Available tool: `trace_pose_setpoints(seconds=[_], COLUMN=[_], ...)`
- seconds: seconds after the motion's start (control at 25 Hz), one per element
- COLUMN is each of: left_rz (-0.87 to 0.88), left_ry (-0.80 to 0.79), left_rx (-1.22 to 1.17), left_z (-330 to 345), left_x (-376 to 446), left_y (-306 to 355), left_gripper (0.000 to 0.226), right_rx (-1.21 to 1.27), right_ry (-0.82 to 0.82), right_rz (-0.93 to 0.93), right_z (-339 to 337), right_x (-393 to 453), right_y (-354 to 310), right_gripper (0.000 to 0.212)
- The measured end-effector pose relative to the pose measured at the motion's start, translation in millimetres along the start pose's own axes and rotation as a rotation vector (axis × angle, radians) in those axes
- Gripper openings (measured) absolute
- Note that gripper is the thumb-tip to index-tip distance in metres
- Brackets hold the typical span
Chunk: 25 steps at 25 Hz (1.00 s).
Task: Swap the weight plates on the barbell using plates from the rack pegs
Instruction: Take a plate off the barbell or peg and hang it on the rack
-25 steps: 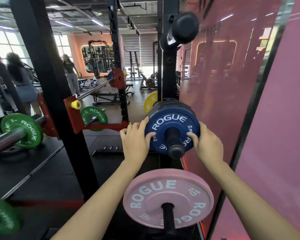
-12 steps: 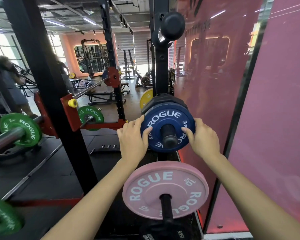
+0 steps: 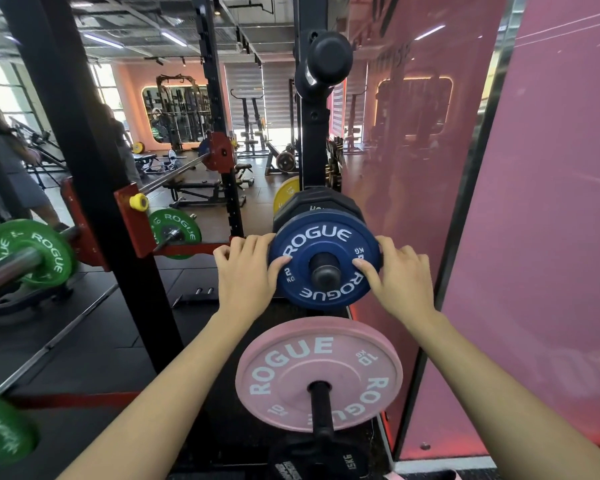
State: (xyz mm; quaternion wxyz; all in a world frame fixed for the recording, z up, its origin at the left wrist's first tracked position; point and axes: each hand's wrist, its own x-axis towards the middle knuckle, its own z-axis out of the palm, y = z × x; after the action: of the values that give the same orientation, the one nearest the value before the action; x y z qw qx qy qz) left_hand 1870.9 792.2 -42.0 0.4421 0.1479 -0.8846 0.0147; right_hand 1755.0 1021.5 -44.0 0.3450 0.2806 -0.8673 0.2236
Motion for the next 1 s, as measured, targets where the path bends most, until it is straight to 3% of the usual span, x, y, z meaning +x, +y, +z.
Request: trace_pose_setpoints(seconds=[0.2, 0.4, 0.56, 0.8, 1.0], left_rz=[-0.099, -0.074, 0.002, -0.040, -0.066], left_ry=[-0.052, -0.068, -0.074, -0.161, -0.107], left_rx=[-0.125, -0.244, -0.249, -0.246, -0.206], left_z=[-11, -35, -59, -97, -145], left_x=[-1, -20, -54, -115, -142], left_y=[7, 0, 0, -16, -38], left_gripper=[0.039, 0.038, 0.034, 0.036, 0.038], right_rx=[0.059, -0.017, -0.089, -0.099, -0.039], right_ry=[-0.008, -0.006, -0.081, -0.086, -0.074], right_rz=[0.033, 0.010, 0.025, 0.032, -0.012], right_z=[-6, -35, -58, -85, -104], right_x=[-5, -31, -76, -135, -149], right_y=[-4, -13, -26, -62, -101], right_gripper=[0.049, 0.045, 0.044, 0.042, 0.040])
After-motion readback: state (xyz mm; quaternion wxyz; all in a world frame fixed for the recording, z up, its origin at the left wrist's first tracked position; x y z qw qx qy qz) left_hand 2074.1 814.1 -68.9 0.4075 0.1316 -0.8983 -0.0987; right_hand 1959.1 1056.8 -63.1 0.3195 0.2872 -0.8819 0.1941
